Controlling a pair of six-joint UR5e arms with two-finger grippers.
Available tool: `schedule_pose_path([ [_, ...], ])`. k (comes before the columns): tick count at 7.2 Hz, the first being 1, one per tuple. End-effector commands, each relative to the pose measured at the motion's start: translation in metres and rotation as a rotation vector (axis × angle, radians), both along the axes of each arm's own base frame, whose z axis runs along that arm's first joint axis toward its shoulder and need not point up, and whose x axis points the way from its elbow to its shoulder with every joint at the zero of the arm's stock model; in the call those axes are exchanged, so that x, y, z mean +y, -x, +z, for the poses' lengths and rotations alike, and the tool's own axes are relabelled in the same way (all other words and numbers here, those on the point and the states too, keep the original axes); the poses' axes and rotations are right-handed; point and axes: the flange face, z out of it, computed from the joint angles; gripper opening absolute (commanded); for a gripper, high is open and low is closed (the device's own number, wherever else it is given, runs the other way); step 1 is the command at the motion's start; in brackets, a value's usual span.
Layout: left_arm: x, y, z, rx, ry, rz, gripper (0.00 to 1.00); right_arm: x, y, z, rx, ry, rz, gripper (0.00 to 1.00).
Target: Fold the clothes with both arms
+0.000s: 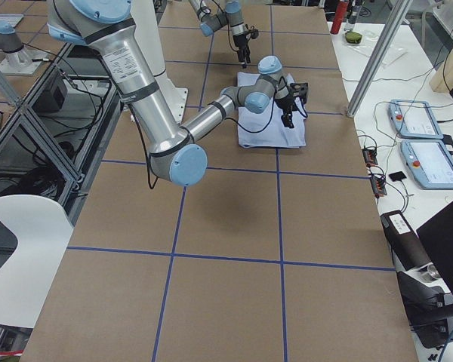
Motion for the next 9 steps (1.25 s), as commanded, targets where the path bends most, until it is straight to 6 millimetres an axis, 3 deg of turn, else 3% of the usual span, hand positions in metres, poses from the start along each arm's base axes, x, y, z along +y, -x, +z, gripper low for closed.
schedule_pose_path([
  [1,0.023,-0.022,0.001,0.024,0.032,0.003,0.87,0.001,0.0,-0.001,-0.003,0.001,0.002,1.0],
  [3,0.029,-0.033,0.001,0.022,0.028,0.009,0.68,0.002,-0.001,-0.002,-0.006,-0.001,0.0,1.0],
  [7,0.027,-0.037,-0.004,0.029,0.019,0.013,0.64,0.002,-0.001,-0.002,-0.006,-0.001,0.0,1.0],
  [9,0.025,-0.041,0.009,0.004,0.027,0.015,0.56,0.002,0.0,0.0,-0.003,0.0,-0.001,1.0],
])
